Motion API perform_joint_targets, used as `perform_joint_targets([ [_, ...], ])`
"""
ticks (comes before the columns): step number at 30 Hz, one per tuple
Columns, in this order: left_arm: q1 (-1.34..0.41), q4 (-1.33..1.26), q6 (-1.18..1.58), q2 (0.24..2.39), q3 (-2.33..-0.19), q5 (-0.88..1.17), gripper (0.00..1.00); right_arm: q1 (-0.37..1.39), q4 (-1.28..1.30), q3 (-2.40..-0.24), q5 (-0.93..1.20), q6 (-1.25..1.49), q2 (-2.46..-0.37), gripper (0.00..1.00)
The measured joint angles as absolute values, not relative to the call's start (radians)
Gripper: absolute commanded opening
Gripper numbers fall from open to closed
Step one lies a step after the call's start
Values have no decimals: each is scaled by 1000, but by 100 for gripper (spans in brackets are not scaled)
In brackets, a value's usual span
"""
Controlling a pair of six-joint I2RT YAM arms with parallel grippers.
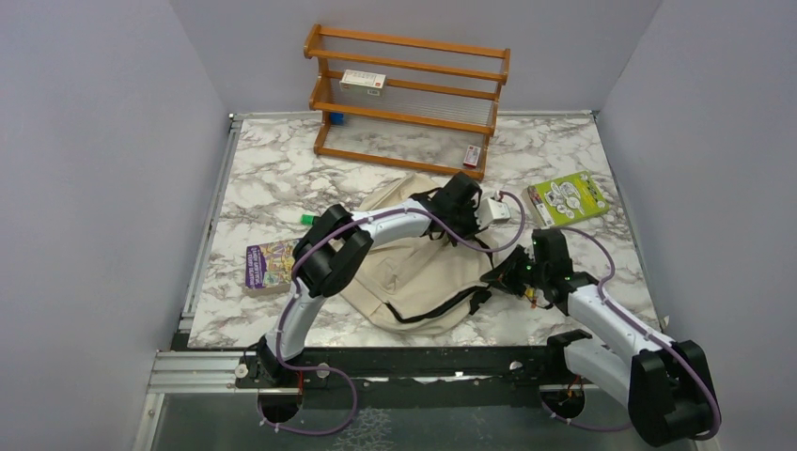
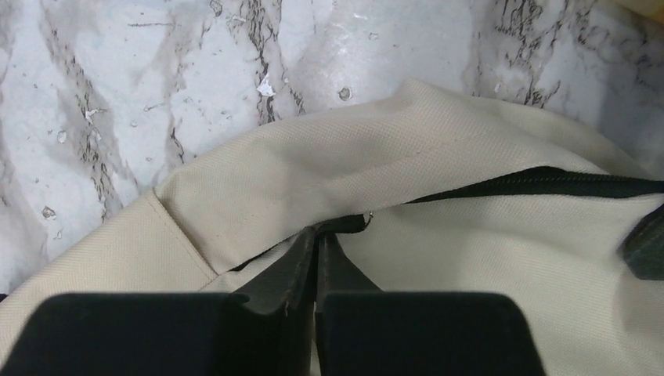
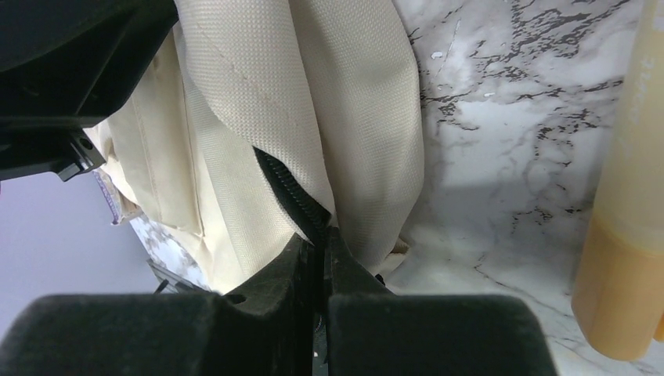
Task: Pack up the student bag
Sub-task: Unzip the student bag at the center of the board.
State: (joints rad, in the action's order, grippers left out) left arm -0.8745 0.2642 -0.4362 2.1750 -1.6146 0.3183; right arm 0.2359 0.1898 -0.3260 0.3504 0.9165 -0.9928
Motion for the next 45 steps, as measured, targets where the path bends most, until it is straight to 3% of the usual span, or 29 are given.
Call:
perform_joint_targets([
  [25, -739, 347, -464, 2182, -1686, 239, 0, 236, 226, -310, 266, 942, -881, 1],
  [26, -739, 350, -462, 2185, -1691, 238, 6, 236, 228, -310, 266, 942, -874, 1],
  [28, -739, 355, -453, 2185, -1695, 239, 27, 236, 230, -310, 266, 942, -859, 1],
  [31, -732, 360, -424, 2185, -1699, 247, 43, 236, 231, -310, 276, 942, -822, 1],
  [37, -703, 361, -315, 2101, -1666, 299, 59, 236, 230, -362, 315, 945, -793, 1],
  [45, -700, 199, -123, 1660, -1353, 414, 73, 237, 202, -511, 360, 977, -862, 1],
])
